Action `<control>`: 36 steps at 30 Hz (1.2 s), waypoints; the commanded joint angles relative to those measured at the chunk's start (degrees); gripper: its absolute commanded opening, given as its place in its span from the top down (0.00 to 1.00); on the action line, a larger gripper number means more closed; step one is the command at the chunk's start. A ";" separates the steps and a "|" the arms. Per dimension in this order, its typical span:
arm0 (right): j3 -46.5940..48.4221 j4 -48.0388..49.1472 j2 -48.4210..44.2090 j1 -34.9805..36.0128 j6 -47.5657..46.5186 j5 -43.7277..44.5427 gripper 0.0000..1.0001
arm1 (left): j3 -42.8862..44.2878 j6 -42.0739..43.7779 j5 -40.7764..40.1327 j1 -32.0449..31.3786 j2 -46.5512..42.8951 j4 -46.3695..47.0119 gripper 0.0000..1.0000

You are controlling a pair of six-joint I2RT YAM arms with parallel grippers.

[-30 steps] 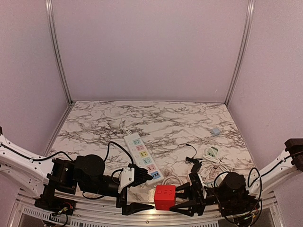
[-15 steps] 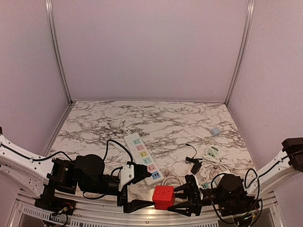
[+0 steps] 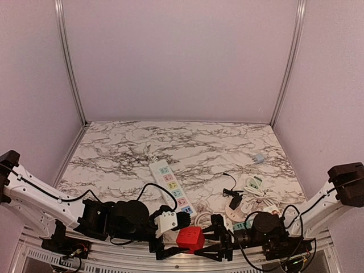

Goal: Insert the plug
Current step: Pass from the right arm to the left

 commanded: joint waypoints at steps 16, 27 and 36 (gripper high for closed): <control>4.83 7.06 9.85 -0.61 -0.29 0.68 0.56 | -3.69 0.78 -4.07 1.26 1.19 4.64 0.01; 0.80 7.26 1.48 -0.62 -2.13 -1.06 0.64 | -5.01 1.72 1.60 1.94 -5.23 5.22 0.01; -1.07 4.41 -6.36 -0.65 -5.62 -7.31 0.69 | -0.26 2.62 16.53 6.88 -4.91 -0.15 0.01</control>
